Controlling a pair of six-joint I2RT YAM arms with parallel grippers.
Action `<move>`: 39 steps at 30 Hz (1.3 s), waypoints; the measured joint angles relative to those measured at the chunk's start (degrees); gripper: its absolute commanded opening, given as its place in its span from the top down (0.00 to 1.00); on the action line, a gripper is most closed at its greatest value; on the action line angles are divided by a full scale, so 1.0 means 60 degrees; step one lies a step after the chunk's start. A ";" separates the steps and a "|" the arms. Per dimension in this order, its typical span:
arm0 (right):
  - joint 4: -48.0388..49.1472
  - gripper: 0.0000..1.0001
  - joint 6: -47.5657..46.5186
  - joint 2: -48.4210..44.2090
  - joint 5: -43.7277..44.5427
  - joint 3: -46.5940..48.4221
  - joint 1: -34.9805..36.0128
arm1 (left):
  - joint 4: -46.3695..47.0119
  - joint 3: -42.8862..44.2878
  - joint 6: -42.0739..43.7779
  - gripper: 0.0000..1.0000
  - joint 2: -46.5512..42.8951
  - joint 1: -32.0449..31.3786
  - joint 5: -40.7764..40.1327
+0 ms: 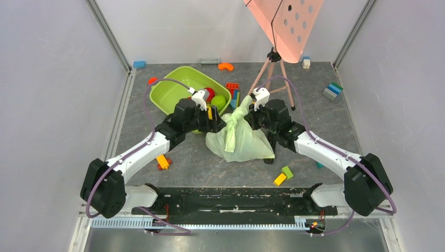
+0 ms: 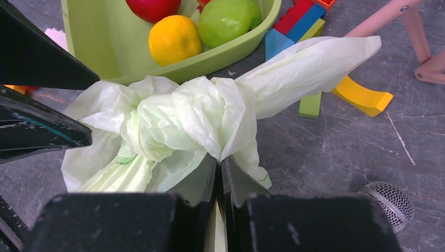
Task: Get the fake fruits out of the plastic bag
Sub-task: Untie the plastic bag at the center of the board.
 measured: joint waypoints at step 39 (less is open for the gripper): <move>-0.0743 0.95 0.1177 -0.1938 0.0871 -0.0579 0.0091 | 0.0291 -0.0018 0.0572 0.98 -0.0324 -0.0667 -0.1264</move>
